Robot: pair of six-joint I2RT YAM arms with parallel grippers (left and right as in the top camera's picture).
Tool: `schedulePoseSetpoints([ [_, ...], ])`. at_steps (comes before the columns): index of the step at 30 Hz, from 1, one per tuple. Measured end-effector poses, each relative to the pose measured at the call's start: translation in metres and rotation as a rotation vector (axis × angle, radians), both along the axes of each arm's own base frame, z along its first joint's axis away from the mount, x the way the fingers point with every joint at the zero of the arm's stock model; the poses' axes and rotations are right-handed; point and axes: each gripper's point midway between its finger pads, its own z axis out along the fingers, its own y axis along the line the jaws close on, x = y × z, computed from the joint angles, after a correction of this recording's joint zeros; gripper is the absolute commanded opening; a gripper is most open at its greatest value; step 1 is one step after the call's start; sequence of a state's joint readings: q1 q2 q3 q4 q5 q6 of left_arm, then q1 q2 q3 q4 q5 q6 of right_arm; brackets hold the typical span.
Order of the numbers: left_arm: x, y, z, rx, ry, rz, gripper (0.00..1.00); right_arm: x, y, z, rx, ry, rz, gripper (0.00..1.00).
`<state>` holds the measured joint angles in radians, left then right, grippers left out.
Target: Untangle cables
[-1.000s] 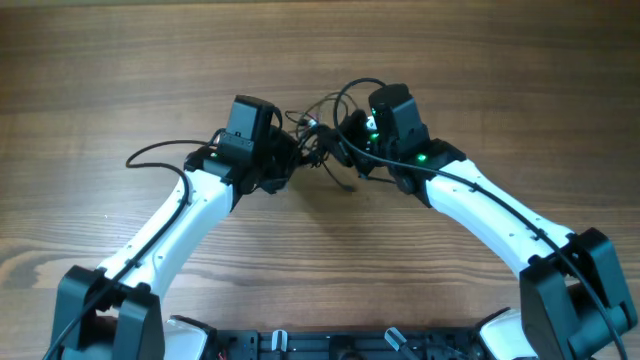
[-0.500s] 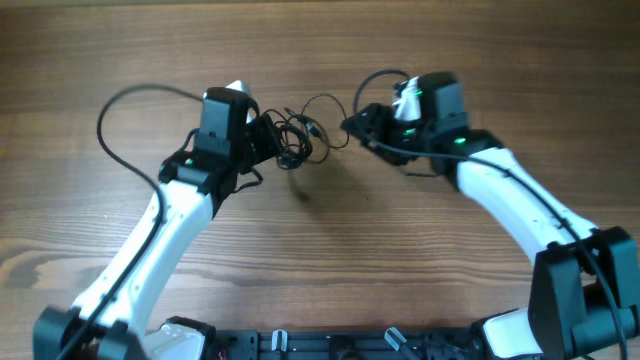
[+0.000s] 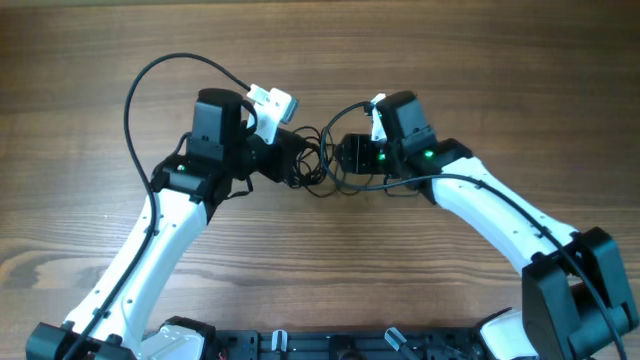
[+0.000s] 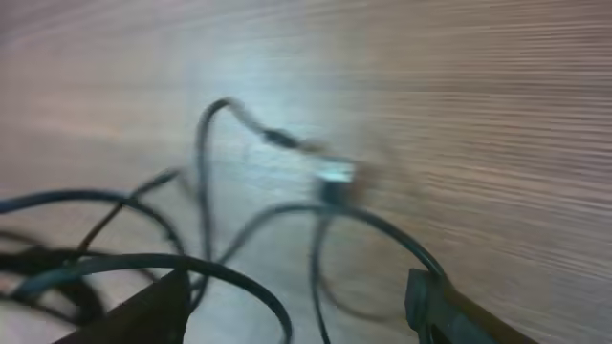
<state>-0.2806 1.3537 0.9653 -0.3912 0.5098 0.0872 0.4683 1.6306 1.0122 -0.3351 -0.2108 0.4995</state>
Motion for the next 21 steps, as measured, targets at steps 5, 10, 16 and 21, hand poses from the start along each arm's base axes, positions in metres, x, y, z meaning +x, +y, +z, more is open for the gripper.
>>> schedulePoseSetpoints([
  [5, -0.008, 0.009, 0.025, -0.235, 0.059, -0.084, 0.04, 0.011, -0.019, -0.003, -0.042, 0.001, -0.179, 0.84],
  [10, -0.026, 0.022, 0.053, -0.457, 0.124, -0.179, 0.04, 0.020, -0.019, 0.003, 0.031, 0.011, -0.255, 0.77],
  [16, -0.017, 0.046, 0.040, -0.429, 0.164, -0.060, 0.04, 0.000, 0.012, 0.036, 0.136, -0.051, 0.055, 0.83],
  [21, -0.015, 0.048, 0.041, -0.470, 0.244, 0.006, 0.04, -0.033, 0.052, 0.061, 0.216, -0.141, 0.382, 0.84],
])
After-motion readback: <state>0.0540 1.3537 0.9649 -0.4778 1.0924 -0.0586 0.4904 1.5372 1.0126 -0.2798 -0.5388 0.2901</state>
